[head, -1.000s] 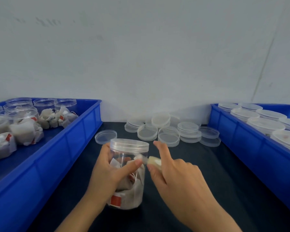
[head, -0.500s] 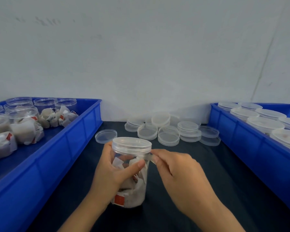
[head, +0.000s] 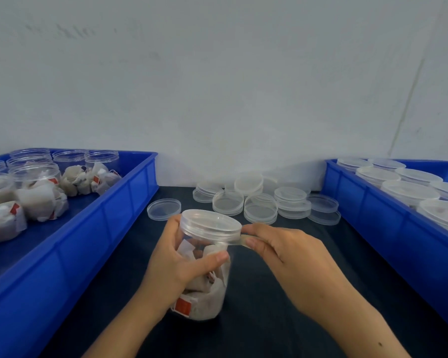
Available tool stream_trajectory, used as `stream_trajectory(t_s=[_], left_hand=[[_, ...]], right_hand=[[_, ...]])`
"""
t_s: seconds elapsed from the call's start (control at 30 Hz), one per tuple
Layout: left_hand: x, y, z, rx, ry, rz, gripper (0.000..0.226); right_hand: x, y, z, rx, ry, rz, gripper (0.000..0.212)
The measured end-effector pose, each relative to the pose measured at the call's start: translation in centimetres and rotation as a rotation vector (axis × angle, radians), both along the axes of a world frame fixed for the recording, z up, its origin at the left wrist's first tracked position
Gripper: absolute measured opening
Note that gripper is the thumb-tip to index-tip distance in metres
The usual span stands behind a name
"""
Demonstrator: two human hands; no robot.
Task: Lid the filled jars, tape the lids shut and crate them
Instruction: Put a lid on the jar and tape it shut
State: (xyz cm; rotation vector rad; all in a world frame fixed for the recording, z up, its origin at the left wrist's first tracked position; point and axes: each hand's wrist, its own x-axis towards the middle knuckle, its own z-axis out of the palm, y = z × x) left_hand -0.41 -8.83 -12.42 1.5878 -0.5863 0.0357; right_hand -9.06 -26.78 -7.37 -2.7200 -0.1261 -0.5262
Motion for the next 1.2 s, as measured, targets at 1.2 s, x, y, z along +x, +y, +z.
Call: stream_trajectory(t_s=[1.2], left_hand=[[-0.7, -0.4, 0.2, -0.168, 0.136, -0.002, 0.032]], right_hand=[[0.5, 1.4, -1.8, -0.042, -0.153, -0.133, 0.045]])
